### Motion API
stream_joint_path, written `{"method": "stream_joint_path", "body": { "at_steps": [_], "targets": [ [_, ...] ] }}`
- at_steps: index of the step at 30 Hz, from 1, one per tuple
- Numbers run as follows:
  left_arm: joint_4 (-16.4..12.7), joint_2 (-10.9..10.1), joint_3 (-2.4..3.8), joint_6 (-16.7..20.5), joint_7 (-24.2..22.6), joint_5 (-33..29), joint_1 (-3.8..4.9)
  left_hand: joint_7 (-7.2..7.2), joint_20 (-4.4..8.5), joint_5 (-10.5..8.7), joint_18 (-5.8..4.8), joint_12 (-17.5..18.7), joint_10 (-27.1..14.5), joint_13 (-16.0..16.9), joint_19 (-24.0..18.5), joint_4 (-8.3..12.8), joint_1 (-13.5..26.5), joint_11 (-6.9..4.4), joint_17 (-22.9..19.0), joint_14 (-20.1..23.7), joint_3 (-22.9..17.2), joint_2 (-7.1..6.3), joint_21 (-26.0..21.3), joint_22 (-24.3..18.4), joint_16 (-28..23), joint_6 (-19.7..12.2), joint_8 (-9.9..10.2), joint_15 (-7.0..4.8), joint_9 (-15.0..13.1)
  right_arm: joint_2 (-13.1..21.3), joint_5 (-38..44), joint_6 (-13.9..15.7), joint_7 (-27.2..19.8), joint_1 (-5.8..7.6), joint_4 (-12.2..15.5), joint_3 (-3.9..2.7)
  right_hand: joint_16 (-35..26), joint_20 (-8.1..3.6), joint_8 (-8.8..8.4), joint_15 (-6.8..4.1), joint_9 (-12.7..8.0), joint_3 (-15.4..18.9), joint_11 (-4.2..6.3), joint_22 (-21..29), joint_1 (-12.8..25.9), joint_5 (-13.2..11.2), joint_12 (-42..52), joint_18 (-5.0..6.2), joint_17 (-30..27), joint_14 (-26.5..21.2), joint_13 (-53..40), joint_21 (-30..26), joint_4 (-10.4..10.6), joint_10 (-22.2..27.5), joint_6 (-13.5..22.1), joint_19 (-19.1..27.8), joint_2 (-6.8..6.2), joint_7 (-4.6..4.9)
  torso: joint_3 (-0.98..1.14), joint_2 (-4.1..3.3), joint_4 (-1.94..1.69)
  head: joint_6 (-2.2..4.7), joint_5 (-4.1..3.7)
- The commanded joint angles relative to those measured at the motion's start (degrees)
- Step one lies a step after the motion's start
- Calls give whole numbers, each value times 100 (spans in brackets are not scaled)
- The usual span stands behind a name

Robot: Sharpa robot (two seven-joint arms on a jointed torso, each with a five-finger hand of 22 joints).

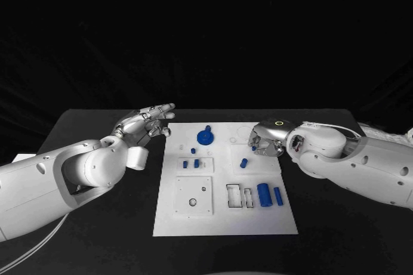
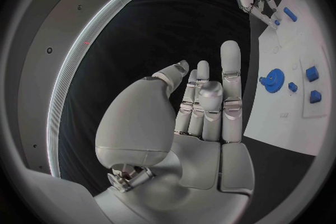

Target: Assemble the parts on the task board

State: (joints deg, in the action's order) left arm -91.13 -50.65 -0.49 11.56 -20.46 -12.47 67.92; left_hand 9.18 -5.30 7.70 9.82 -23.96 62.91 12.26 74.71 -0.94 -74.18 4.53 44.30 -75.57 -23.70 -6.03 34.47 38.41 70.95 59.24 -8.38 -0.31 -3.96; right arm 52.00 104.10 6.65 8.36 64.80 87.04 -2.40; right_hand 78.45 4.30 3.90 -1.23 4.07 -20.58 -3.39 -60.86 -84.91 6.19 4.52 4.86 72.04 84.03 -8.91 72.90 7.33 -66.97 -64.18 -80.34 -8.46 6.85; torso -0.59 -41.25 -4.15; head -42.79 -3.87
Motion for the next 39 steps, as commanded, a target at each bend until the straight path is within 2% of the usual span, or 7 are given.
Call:
{"method": "stream_joint_path", "body": {
  "at_steps": [1, 8, 17, 22, 29, 39],
  "targets": [
    [-25, 0, 2, -117, -36, -36, 0, 4, -5, 18, 51, -39, -47, 8, -13, -4, -20, -3, -10, 37, 33, 18, -29, -9, -35, -55, -22, 12, 5, -32, 95, -182, -6, -23, -16, 6, -24, -4, -9, -48, 4, -92, 4, -2, 23, -66, -20, 73, 6, 289, 58, -30, -10, -67, -43, -18, 16, -5, -4, 1, 1, -8, -1],
    [-32, -6, 1, -125, -14, -34, 0, 14, -12, 18, 51, -75, -92, 20, -20, -3, -20, 7, -40, 55, 44, 19, -41, -16, -44, -83, -27, 20, 6, -51, 95, -300, -6, -33, -25, 6, 19, 1, 49, -36, 40, -278, 36, -57, 24, -176, 47, 65, 61, 302, 108, 5, -73, -300, -222, -44, 110, -19, -2, 3, 7, -21, -4],
    [-36, -10, 1, -123, -7, -28, 0, 23, -19, 20, 50, -110, -137, 31, -27, 0, -24, 16, -52, 68, 52, 20, -52, -21, -44, -111, -31, 28, 7, -81, 204, -371, 29, -40, -22, 7, 80, -31, 133, -81, 111, -486, 93, -158, 23, -302, 84, 50, 138, 316, 130, 72, -203, -573, -476, -83, 256, -65, -4, 3, 1, -49, -24],
    [-39, -13, 0, -117, -6, -27, 0, 26, -22, 20, 50, -125, -154, 36, -29, 2, -28, 19, -57, 72, 55, 22, -56, -23, -44, -122, -34, 31, 7, -103, 337, -166, 111, -45, -2, 7, 105, -51, 131, -98, 138, -607, 99, -216, 27, -324, 51, 38, 169, 318, 153, 110, -280, -650, -506, -103, 334, -65, -2, 3, 2, -54, -33],
    [-27, -8, 0, -113, -2, -14, 0, 31, -25, 21, 51, -150, -183, 44, -30, 12, -40, 23, -65, 78, 56, 23, -62, -26, -42, -138, -40, 34, 6, -108, 413, 216, 193, -51, 70, 6, 119, -55, 124, -89, 148, -620, 90, -238, 73, -328, 23, 34, 187, 321, 168, 125, -303, -660, -510, -112, 296, -53, -2, 9, 3, -57, -36],
    [-8, -11, -1, -94, 12, -9, 0, 38, -30, 22, 51, -186, -226, 54, -30, 26, -59, 30, -70, 84, 57, 24, -68, -29, -36, -164, -48, 39, 6, 57, 323, 324, 235, -37, 329, -11, 119, -54, 123, -88, 152, -625, 90, -245, 85, -328, 16, 33, 185, 320, 172, 130, -311, -664, -513, -114, 285, -52, -6, 8, 7, -44, -39]
  ]
}}
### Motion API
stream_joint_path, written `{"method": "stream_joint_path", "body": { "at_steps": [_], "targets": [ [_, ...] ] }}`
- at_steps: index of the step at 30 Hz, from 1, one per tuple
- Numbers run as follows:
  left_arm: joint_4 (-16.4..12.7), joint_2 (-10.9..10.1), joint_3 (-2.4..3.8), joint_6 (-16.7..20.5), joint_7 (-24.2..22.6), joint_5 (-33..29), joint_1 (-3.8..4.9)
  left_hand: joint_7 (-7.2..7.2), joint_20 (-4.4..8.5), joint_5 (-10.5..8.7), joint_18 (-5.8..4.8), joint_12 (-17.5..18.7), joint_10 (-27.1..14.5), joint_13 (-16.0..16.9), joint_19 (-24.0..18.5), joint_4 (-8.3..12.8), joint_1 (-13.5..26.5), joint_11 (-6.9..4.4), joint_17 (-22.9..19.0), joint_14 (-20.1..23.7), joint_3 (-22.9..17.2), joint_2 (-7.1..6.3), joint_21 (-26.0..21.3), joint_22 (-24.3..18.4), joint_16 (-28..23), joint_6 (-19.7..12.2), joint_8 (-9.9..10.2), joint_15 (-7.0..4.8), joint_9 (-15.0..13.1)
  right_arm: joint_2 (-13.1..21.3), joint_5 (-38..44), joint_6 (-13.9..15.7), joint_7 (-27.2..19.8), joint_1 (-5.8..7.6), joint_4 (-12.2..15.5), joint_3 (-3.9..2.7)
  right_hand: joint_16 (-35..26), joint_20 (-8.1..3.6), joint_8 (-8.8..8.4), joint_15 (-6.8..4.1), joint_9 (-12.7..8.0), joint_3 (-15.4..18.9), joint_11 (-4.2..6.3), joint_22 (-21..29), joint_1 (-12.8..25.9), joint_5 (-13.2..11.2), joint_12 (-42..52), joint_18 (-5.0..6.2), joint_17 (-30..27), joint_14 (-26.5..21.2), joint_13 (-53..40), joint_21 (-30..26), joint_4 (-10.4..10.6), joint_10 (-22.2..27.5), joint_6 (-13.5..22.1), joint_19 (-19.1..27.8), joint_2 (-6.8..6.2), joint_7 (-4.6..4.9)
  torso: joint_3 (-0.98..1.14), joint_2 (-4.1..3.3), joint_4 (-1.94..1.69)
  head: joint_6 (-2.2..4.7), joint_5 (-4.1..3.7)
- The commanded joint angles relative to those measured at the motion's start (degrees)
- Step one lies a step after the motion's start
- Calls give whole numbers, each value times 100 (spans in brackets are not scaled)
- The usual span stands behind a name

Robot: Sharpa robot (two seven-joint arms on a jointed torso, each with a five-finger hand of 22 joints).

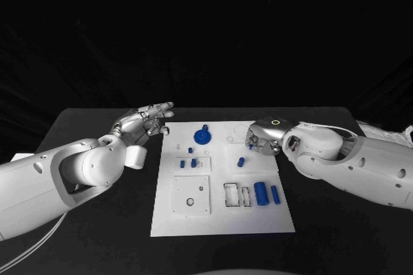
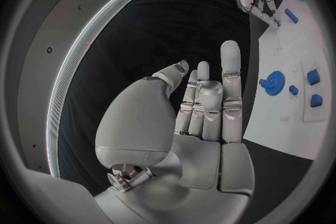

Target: Assemble the parts on the task board

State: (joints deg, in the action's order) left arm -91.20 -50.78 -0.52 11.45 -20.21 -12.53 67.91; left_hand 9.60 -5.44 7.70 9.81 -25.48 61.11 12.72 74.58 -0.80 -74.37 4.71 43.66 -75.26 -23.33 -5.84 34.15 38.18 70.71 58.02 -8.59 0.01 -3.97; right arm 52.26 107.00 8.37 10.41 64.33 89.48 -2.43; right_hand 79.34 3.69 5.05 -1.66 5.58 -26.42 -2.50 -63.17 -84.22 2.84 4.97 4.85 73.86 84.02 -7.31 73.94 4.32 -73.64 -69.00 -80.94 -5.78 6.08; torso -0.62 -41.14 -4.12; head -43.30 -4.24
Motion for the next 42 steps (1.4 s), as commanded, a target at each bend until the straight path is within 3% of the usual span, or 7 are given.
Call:
{"method": "stream_joint_path", "body": {
  "at_steps": [1, 7, 19, 25, 29, 34, 42],
  "targets": [
    [0, 1, 2, -81, -12, -3, 1, -4, -17, 22, 53, -34, -47, 8, -17, 13, -40, 13, -5, 52, 20, 6, -36, -6, -13, -42, -27, 7, 7, 52, 26, 152, 36, 15, 112, -12, 30, 7, 8, -45, 0, -41, 0, -14, 17, 7, -30, 34, 3, 321, 13, 26, -10, 2, -32, -54, 17, 25, -4, -3, 4, 7, -2],
    [13, -3, 1, -67, -7, -3, 1, 1, -20, 24, 53, -53, -69, 13, -17, 21, -50, 17, -12, 56, 19, 7, -39, -7, -12, -55, -31, 10, 7, 232, -38, 153, 88, 85, 372, -40, 31, 7, 8, -45, 4, -44, -1, -14, 27, 7, -36, 34, 3, 321, 16, 26, -16, -2, -36, -54, 5, 25, -1, -4, 2, 8, -6],
    [31, 5, -1, -77, -4, -1, 0, 9, -24, 23, 53, -79, -104, 20, -17, 26, -54, 25, -20, 61, 22, 7, -43, -10, -10, -78, -37, 15, 7, 336, -107, 272, 109, 142, 1115, -92, 38, 5, 8, -43, 9, -48, -1, -19, 42, 7, -44, 34, 13, 323, 21, 30, -25, -10, -43, -55, -11, 25, 7, -3, -3, -11, 72],
    [41, 25, -5, -93, -1, 8, -4, 13, -26, 23, 52, -91, -120, 22, -18, 27, -54, 29, -25, 64, 23, 7, -45, -11, -9, -88, -40, 18, 7, 161, -111, 276, 59, 112, 1427, -94, 40, 3, 8, -43, 10, -52, -1, -20, 42, 7, -47, 34, 16, 323, 23, 31, -31, -11, -45, -55, -15, 25, -2, -4, -5, -38, 224],
    [46, 37, -6, -106, 4, 20, -6, 13, -26, 23, 52, -91, -120, 22, -18, 27, -54, 29, -25, 64, 23, 7, -45, -11, -9, -88, -40, 18, 7, -15, -132, 261, 0, 19, 1499, -88, 36, 2, 7, -42, 11, -53, -1, -14, 43, 8, -49, 36, 10, 322, 24, 27, -34, -12, -45, -53, -17, 26, -7, 0, 6, -64, 333],
    [49, 53, -7, -120, 9, 26, -7, 13, -26, 23, 52, -91, -120, 22, -18, 27, -54, 29, -25, 64, 23, 7, -45, -11, -9, -88, -40, 18, 7, -332, -197, 219, -118, -234, 1451, -75, 37, -1, 5, -41, 12, -57, -3, -1, 45, 10, -55, 39, 9, 322, 27, 20, -42, -11, -43, -49, -23, 30, -3, -12, 9, -107, 537],
    [45, 80, -8, -142, 23, 29, -7, 16, -28, 22, 52, -102, -134, 25, -18, 27, -52, 32, -31, 68, 26, 7, -47, -11, -9, -96, -43, 21, 7, -691, -267, 151, -255, -540, 1282, -38, 32, -4, -2, -40, 13, -67, -7, 12, 47, 13, -67, 42, 0, 320, 33, 12, -57, -7, -37, -44, -27, 37, -11, -11, -4, -199, 669]
  ]
}}
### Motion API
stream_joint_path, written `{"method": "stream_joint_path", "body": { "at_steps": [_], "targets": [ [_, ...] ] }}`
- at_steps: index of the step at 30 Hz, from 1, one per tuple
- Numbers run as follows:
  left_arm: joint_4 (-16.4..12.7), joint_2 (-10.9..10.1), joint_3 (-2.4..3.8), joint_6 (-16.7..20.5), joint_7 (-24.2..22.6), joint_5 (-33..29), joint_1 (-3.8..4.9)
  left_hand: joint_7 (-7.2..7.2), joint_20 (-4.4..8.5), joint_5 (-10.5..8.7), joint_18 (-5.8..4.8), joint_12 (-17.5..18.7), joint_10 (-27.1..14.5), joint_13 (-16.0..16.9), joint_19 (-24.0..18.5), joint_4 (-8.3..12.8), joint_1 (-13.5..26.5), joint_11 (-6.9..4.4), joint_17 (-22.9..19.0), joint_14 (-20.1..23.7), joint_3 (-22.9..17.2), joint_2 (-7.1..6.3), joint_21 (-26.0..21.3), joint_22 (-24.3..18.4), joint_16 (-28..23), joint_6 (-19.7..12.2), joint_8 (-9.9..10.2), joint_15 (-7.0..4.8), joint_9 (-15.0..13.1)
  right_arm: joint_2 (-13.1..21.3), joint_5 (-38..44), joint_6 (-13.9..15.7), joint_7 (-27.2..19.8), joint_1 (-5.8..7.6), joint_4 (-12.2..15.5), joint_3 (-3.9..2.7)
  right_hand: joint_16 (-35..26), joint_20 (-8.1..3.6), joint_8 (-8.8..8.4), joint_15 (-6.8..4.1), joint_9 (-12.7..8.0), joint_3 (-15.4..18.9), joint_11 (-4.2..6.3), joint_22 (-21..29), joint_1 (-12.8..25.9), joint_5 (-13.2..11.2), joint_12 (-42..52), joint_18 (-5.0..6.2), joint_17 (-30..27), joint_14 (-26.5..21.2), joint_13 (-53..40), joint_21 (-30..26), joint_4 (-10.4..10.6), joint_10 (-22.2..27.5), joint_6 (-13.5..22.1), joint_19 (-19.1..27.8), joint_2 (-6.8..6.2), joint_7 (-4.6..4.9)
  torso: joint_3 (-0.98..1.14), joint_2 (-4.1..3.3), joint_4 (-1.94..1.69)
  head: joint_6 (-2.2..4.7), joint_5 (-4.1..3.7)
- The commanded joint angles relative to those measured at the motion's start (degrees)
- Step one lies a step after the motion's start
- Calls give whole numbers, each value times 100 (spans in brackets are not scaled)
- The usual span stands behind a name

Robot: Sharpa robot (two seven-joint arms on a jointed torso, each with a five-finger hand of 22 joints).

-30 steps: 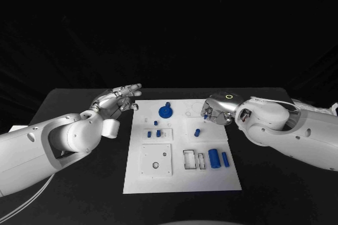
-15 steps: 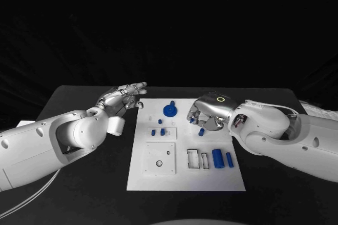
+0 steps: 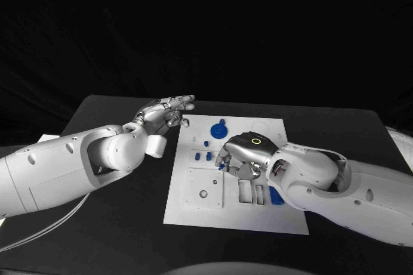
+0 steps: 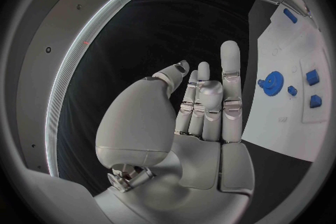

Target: Assemble the parts on the task board

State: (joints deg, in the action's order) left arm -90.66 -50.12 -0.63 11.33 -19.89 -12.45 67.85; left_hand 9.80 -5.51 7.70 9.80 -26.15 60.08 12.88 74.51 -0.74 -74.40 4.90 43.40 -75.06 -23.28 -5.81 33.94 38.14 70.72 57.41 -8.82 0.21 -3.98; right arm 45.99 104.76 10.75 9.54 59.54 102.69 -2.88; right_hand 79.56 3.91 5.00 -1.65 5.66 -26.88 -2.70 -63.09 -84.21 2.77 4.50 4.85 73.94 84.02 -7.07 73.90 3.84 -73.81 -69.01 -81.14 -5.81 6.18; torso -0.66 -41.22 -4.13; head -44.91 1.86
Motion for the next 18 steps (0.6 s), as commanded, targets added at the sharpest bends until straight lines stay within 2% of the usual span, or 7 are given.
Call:
{"method": "stream_joint_path", "body": {
  "at_steps": [1, 4, 9, 18],
  "targets": [
    [-9, 15, 3, -129, -7, 21, -1, -4, -21, 22, 53, -35, -32, 8, -11, 21, -49, 12, -5, 48, 21, 4, -26, -7, -9, -36, -20, 1, 8, -109, -47, -94, -183, -95, -62, 13, 10, -25, 0, -40, 6, -25, 11, 6, 46, 20, -24, 42, -9, 320, 11, 15, -14, 12, -33, -23, -24, 30, -6, -5, 4, -50, 75],
    [-11, 17, 2, -133, -3, 23, -1, -4, -21, 22, 53, -35, -32, 8, -11, 21, -49, 12, -5, 48, 21, 4, -26, -7, -9, -36, -20, 1, 8, -194, -48, -119, -211, -158, -115, 28, 10, -26, -2, -39, 7, -28, 10, 7, 46, 21, -28, 42, -9, 319, 12, 15, -19, 13, -31, -23, -24, 32, -5, -3, 5, -66, 100],
    [-16, 19, 2, -141, 2, 40, -1, -4, -21, 22, 53, -35, -32, 8, -11, 21, -49, 12, -5, 48, 21, 4, -26, -7, -9, -36, -20, 1, 8, -294, -48, -180, -246, -247, -217, 47, 9, -26, -5, -38, 7, -29, 8, 12, 48, 22, -31, 43, -10, 319, 14, 12, -23, 15, -29, -21, -26, 34, -1, -4, 0, -78, 88],
    [-12, 12, 2, -155, 13, 46, 0, -1, -23, 22, 53, -47, -46, 11, -12, 23, -50, 14, -14, 53, 24, 2, -28, -8, -11, -44, -24, 4, 7, -326, -9, -240, -235, -290, -291, 55, 11, -26, -7, -37, 7, -31, 6, 14, 51, 23, -34, 43, -8, 319, 16, 11, -27, 15, -27, -20, -27, 36, 3, 0, 8, -123, 100]
  ]
}}
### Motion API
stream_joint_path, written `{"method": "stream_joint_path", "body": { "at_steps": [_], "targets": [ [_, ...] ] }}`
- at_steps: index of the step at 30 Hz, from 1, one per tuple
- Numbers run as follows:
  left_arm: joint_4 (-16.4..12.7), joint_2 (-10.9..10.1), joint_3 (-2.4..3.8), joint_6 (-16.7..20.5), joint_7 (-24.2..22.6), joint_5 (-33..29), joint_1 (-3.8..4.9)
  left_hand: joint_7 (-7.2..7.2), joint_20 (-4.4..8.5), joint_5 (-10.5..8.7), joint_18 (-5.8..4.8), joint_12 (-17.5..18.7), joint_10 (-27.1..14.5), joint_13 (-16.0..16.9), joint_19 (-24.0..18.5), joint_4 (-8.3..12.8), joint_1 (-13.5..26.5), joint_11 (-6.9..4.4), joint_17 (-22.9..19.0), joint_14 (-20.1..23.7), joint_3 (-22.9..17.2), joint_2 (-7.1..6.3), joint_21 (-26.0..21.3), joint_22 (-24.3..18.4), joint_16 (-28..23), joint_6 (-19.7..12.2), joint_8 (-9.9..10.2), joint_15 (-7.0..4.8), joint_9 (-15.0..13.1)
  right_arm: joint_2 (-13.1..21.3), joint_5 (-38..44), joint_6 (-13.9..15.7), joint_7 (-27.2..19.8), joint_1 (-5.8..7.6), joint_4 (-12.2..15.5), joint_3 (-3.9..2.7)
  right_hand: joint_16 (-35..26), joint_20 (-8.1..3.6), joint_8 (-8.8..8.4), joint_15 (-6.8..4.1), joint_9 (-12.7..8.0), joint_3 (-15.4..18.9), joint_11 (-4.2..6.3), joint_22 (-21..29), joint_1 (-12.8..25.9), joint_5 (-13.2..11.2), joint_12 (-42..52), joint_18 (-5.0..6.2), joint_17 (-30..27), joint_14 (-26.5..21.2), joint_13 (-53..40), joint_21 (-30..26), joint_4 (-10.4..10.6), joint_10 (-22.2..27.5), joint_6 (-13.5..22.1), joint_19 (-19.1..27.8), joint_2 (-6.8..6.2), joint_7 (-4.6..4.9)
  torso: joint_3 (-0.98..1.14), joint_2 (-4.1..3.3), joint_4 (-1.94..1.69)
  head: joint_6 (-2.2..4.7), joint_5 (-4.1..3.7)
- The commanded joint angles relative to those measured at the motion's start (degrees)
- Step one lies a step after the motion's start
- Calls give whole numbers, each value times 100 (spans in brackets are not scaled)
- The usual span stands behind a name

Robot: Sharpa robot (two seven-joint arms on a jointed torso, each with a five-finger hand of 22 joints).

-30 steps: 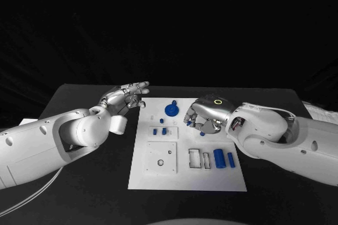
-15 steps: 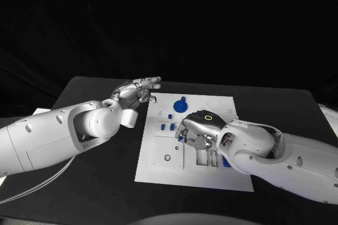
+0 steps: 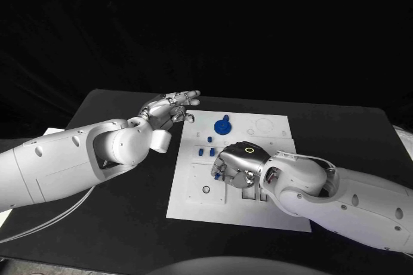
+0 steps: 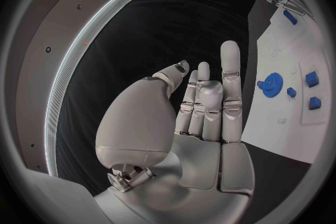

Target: Assemble the parts on the task board

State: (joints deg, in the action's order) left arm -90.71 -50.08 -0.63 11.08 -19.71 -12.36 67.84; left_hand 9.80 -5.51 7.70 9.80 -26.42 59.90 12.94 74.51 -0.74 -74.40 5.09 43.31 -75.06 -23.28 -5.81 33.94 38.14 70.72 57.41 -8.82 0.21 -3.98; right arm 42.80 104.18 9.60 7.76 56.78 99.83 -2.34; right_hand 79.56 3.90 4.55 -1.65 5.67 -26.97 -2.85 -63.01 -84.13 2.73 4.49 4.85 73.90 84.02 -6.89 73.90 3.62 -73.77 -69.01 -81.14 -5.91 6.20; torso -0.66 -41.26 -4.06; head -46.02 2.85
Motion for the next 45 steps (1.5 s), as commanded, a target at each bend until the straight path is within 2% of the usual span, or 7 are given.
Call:
{"method": "stream_joint_path", "body": {
  "at_steps": [1, 14, 22, 31, 42, 45],
  "targets": [
    [-6, 7, 3, -133, -4, 38, 0, -1, -23, 22, 53, -20, -27, 5, -12, 23, -50, -4, -5, 53, 25, 2, -28, -9, -11, -44, -24, 4, 7, -4, 62, -127, -51, -15, -6, 1, 11, -25, 38, -37, 6, -21, 22, 6, 42, 28, -33, 43, -4, 319, -2, 11, -5, 11, -27, -21, -18, 34, 5, 4, 0, -13, 3],
    [12, 9, 3, -151, 14, 39, 1, 1, -25, 21, 52, -31, -38, 8, -12, 23, -47, -1, -12, 57, 29, 0, -30, -10, -12, -50, -28, 6, 7, 51, 196, -125, 13, -19, 10, 1, 14, -25, 37, -36, 7, -21, 19, 7, 50, 28, -36, 43, 0, 320, -1, 10, -6, 11, -26, -20, -18, 37, 3, 0, 2, -33, 3],
    [11, 13, 2, -163, 29, 47, 1, 1, -25, 21, 52, -31, -38, 8, -12, 23, -47, -1, -12, 57, 29, 0, -30, -10, -12, -50, -28, 6, 7, 30, 186, -217, 92, -18, -35, 1, 14, -23, 34, -31, 12, -15, 14, 10, 85, 26, -43, 43, -1, 319, 4, 8, -7, 5, -28, -18, -24, 40, -1, 1, -10, -39, -17],
    [9, 6, 2, -172, 42, 60, 1, 4, -28, 20, 52, -44, -53, 11, -13, 21, -43, 2, -17, 60, 34, -1, -32, -11, -11, -58, -33, 9, 6, 4, 235, -306, 174, -16, -88, 1, 11, -21, 29, -28, 14, -9, 12, 17, 109, 26, -50, 44, -7, 317, 8, 4, -7, 5, -25, -15, -29, 40, -1, 1, 2, -51, -17],
    [4, 3, 2, -181, 49, 78, 1, 4, -28, 20, 52, -44, -53, 11, -13, 21, -43, 2, -17, 60, 34, -1, -32, -11, -11, -58, -33, 9, 6, -74, 241, -399, 201, -16, -116, 1, 12, -20, 27, -27, 15, -8, 12, 15, 119, 27, -53, 44, -5, 317, 10, 5, -7, 5, -24, -15, -29, 39, 3, 3, 0, -49, -37],
    [0, 2, 2, -181, 52, 80, 1, 4, -28, 20, 52, -44, -53, 11, -13, 21, -43, 2, -17, 60, 34, -1, -32, -11, -11, -58, -33, 9, 6, -91, 242, -450, 211, -16, -127, 1, 13, -20, 27, -27, 15, -8, 12, 17, 120, 27, -53, 44, -4, 317, 10, 4, -8, 4, -25, -15, -28, 39, -3, 0, -2, -62, -41]
  ]
}}
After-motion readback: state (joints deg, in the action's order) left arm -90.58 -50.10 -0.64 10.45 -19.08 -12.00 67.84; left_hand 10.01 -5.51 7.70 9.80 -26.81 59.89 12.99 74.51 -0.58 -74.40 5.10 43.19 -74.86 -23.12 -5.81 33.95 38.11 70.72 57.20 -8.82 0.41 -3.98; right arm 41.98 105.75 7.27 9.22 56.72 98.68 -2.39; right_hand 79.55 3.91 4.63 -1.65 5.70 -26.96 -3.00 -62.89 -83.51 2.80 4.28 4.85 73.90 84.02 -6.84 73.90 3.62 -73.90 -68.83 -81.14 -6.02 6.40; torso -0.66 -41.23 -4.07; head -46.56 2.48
